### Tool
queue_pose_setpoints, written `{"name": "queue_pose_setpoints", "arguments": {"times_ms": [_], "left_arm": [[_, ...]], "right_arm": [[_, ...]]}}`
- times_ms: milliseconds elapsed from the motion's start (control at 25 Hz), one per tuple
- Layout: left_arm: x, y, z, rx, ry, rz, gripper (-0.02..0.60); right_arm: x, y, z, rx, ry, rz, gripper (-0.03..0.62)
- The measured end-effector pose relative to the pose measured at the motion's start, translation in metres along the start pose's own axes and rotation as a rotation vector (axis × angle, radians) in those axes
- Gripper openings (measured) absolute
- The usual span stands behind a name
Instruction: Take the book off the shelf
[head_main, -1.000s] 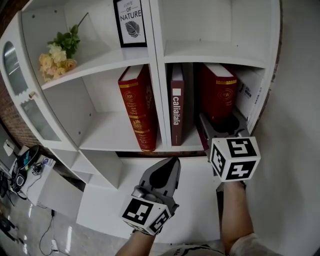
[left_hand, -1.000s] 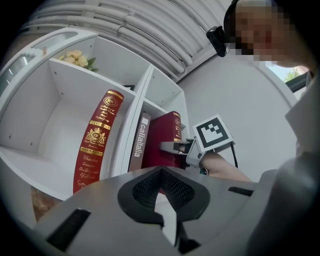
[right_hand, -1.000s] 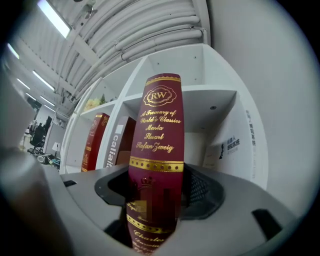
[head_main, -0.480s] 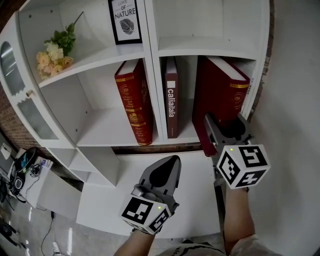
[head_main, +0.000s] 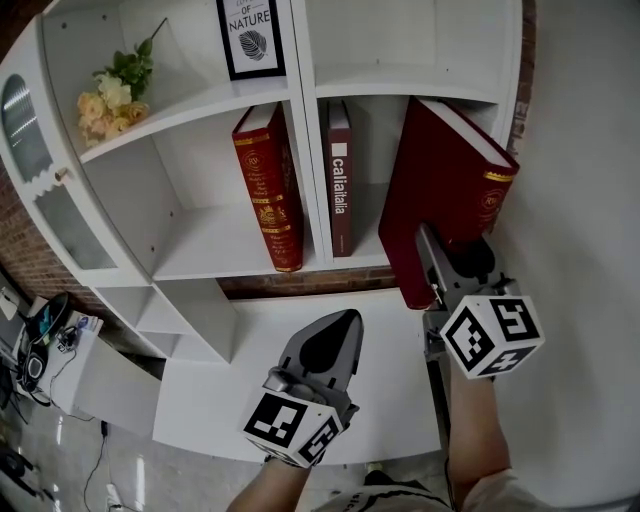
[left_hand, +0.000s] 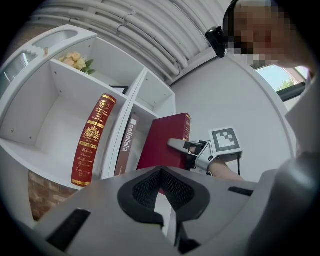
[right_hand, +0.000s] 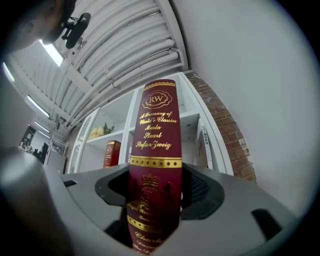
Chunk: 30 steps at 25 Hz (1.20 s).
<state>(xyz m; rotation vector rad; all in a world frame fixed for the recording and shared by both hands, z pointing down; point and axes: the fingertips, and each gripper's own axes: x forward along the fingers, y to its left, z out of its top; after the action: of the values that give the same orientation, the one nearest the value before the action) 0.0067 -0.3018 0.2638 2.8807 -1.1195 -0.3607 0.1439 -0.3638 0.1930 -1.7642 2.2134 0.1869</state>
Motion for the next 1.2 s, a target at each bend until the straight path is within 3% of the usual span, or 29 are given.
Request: {"name": "queue_pose_setpoints", "arguments": {"times_ms": [680, 1200], "left_arm": [[-0.041, -0.034, -0.003, -0.015, 0.011, -0.05, 0.011], [-0.091, -0.048, 0.004, -0.023, 0.003, -0.057, 0.011]], "right_arm": [[-0.069, 0.026, 0.012, 0.016, -0.05, -0.002, 0.267], [-0.124, 0.086, 0.001, 0.025, -0.031, 0.056, 0.267]]}}
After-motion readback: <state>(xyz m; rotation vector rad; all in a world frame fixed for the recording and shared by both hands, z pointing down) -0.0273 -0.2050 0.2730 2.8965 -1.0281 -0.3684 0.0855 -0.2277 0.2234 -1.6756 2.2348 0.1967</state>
